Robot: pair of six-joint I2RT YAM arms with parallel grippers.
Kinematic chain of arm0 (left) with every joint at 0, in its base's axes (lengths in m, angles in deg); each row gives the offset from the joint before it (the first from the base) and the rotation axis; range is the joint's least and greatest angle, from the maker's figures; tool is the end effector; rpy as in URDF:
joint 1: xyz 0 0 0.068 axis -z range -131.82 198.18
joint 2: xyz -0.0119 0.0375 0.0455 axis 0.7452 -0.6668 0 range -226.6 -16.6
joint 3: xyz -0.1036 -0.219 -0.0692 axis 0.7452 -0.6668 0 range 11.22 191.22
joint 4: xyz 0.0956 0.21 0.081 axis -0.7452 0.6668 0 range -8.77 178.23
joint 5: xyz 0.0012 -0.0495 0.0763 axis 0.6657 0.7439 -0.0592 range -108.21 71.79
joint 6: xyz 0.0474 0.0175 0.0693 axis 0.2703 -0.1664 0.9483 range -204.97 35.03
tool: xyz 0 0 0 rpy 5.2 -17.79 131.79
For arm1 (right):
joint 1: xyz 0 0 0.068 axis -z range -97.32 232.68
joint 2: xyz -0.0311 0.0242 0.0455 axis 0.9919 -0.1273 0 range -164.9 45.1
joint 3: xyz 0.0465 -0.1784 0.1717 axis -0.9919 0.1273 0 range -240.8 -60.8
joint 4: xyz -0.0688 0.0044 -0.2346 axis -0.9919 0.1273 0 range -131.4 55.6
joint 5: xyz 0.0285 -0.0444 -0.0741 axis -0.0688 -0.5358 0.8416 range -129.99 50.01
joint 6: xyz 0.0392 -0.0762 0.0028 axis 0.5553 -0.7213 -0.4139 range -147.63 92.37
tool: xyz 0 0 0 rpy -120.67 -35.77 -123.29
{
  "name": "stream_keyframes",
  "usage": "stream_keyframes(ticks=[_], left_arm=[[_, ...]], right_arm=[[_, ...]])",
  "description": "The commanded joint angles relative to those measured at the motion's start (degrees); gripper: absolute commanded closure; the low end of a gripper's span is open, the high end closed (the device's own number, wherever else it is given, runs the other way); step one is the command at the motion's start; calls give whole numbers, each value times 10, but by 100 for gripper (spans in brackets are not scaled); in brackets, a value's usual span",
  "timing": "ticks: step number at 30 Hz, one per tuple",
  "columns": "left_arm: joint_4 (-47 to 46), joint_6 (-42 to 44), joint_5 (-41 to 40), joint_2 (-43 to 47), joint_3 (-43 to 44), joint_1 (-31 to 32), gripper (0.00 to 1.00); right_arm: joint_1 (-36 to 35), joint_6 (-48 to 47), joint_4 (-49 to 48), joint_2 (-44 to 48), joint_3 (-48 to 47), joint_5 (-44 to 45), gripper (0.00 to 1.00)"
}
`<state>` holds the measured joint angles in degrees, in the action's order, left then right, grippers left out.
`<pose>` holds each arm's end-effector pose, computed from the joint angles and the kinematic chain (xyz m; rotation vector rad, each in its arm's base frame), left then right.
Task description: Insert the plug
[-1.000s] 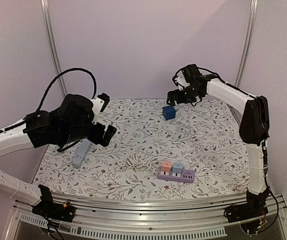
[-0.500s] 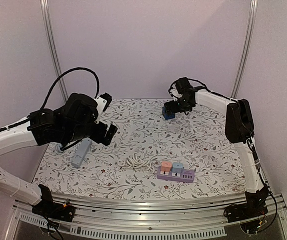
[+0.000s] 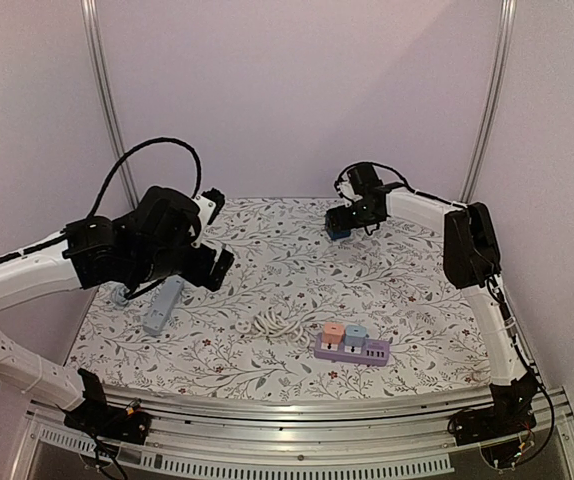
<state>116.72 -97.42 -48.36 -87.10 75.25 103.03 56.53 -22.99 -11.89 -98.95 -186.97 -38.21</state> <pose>0.1893 -0.2031 0.2829 0.5424 2.1193 -0.0492 0.4964 0.2411 0.1332 -0.4351 2.3687 0.2134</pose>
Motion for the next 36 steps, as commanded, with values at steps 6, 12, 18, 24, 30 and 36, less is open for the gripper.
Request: stream_keyframes(ticks=[6,12,18,24,30,36], left_arm=[[11,1,10,-9,14,-17,1],[16,-5,11,-15,13,-24,0],[26,-14,4,-22,18,-32,0],[29,-34,-1,-18,11,-38,0],[55,-57,-12,-11,11,-45,0],[84,-101,-21,-4,9,-65,1]], right_arm=[[9,-9,-32,-34,-21,-32,15],[10,-10,-32,-36,-24,-46,35],[10,-10,-29,-27,-24,-62,55],[9,-12,-28,-1,-13,-64,65],[10,-12,-24,53,6,-64,73],[5,-9,-25,120,38,-63,75]])
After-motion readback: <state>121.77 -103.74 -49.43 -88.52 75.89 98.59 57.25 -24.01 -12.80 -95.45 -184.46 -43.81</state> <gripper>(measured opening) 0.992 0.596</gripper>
